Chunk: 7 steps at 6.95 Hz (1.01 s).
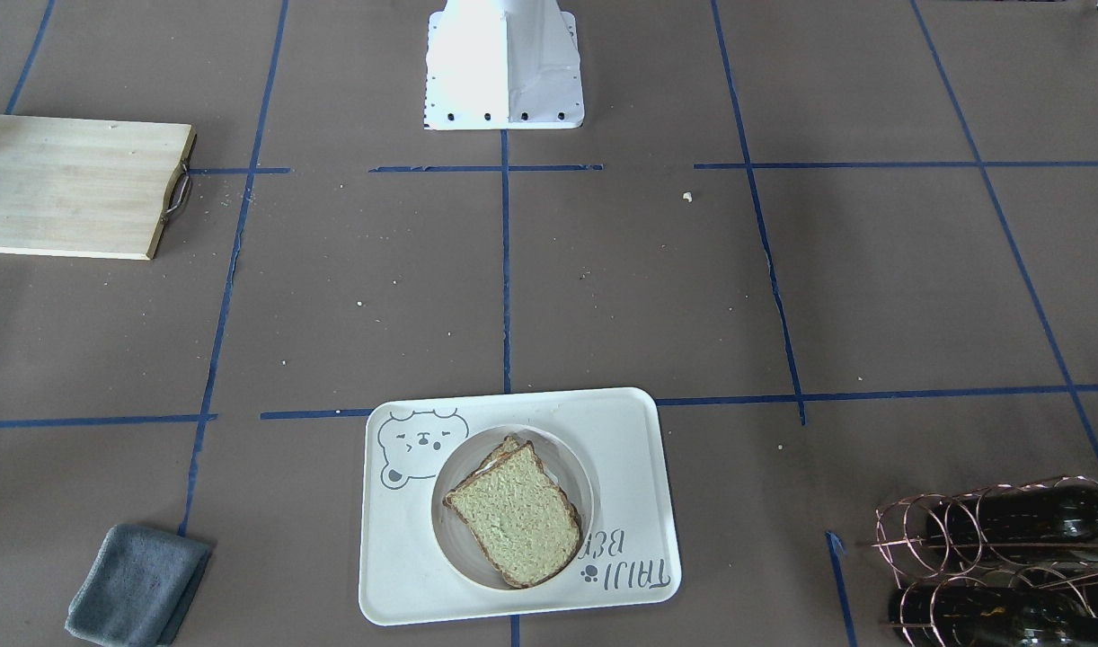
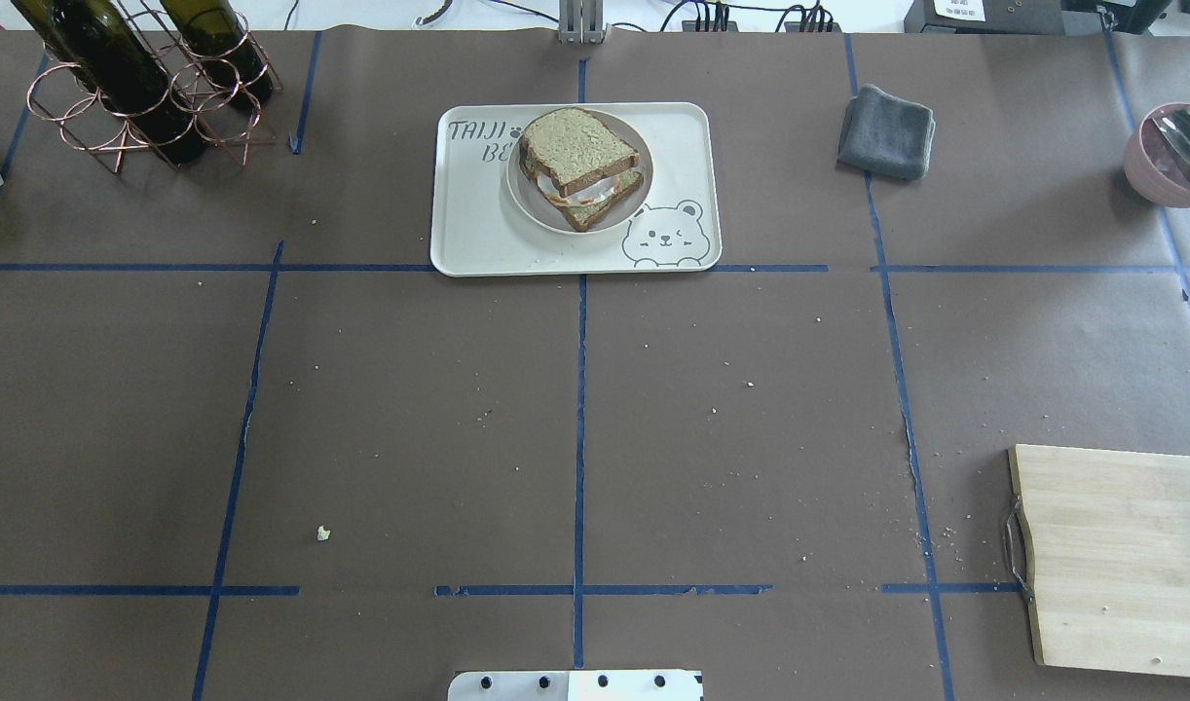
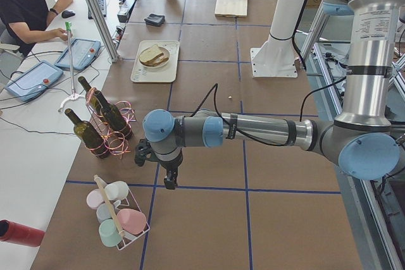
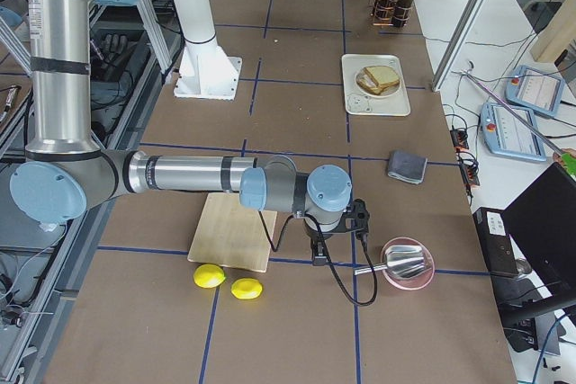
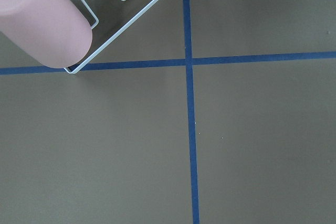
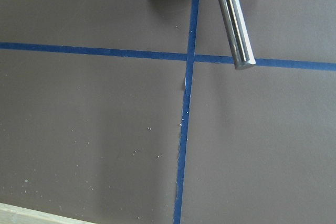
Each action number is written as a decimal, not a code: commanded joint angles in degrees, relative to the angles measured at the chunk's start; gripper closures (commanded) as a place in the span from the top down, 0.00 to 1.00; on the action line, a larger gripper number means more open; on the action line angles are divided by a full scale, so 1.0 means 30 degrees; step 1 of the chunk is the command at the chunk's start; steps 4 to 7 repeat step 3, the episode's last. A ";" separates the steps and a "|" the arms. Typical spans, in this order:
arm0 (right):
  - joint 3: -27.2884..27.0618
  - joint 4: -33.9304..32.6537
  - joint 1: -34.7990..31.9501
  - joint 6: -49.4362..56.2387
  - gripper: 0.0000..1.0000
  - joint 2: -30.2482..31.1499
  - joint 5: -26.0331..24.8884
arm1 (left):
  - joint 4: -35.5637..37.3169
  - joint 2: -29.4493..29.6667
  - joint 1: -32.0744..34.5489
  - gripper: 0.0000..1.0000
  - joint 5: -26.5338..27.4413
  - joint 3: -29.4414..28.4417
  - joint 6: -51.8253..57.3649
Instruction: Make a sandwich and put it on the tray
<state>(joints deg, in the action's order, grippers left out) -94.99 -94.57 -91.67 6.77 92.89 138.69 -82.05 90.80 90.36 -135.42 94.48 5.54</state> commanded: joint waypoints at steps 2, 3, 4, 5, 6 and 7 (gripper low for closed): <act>-0.0064 0.0000 -0.0001 0.0000 1.00 -0.0025 0.0031 | -0.0013 0.0024 -0.0003 1.00 -0.0006 0.0002 0.0000; -0.0122 0.0000 -0.0001 0.0000 1.00 -0.0054 0.0031 | -0.0042 0.0025 -0.0003 1.00 -0.0006 -0.0027 0.0000; -0.0122 0.0000 -0.0001 0.0000 1.00 -0.0054 0.0031 | -0.0042 0.0025 -0.0003 1.00 -0.0006 -0.0027 0.0000; -0.0122 0.0000 -0.0001 0.0000 1.00 -0.0054 0.0031 | -0.0042 0.0025 -0.0003 1.00 -0.0006 -0.0027 0.0000; -0.0122 0.0000 -0.0001 0.0000 1.00 -0.0054 0.0031 | -0.0042 0.0025 -0.0003 1.00 -0.0006 -0.0027 0.0000; -0.0122 0.0000 -0.0001 0.0000 1.00 -0.0054 0.0031 | -0.0042 0.0025 -0.0003 1.00 -0.0006 -0.0027 0.0000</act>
